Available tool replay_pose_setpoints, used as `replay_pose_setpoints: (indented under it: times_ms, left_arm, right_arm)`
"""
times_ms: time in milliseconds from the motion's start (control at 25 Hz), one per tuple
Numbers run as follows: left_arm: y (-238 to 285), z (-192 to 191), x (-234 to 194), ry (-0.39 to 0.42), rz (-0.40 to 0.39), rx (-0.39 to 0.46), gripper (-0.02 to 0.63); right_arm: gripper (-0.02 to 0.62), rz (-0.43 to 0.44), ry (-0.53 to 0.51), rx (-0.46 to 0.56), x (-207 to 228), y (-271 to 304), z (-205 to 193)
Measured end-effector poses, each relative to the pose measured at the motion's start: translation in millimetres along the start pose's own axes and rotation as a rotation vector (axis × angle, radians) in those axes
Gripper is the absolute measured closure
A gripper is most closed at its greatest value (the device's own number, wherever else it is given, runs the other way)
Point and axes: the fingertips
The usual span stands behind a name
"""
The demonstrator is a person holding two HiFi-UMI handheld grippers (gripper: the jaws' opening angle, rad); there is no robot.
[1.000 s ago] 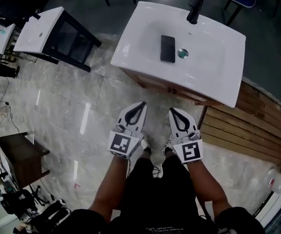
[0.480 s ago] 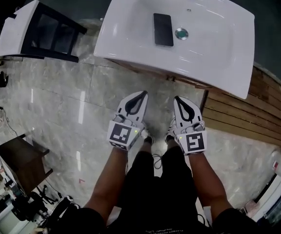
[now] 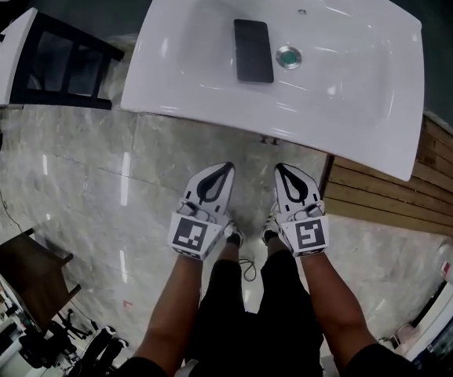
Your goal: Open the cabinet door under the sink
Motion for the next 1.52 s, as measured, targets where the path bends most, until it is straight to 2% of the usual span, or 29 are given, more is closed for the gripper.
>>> replay_pose_setpoints:
  times_ms: [240,320,400,840,960,1360,1520]
  left_arm:
    - [4,-32,-7,-0.028,-0.001,-0.031,0.583]
    - [6,-41,-10,-0.029,-0.005,-0.036,0.583]
    - [10,-48,-11,-0.036,-0.005,-0.040,0.583]
    - [22,-76,-22,-0.051,-0.013,-0.034,0.583]
    - [20,-79,-27,-0.080,0.001,-0.020,0.583]
    - [20,-94,-36,-0.096,-0.003,-0.026,0.583]
    - [24,-100,-36,-0.076,-0.007,-0.041,0.583]
  right_arm:
    - [0.571,-0.031,0.025,-0.056,9,27,-40]
    - [0.489,-0.026,0.054,-0.085,9,35,-54]
    - [0.466,-0.039,0.066,-0.113,11,40,-68]
    - [0.463,-0.175,0.066,-0.198,28,75,-117]
    - [0.461,-0.208,0.048,-0.199,32,82,-123]
    - [0.453,-0.266,0.030,-0.204,32,94,-135]
    - [0.461,-0.287,0.042,-0.197,33,98,-137]
Point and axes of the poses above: the fingertips, and each gripper's own axes: y forward along the fingers, x to its right, z out of its top, and after that the axes turned 14 degrees about -z, right-handed
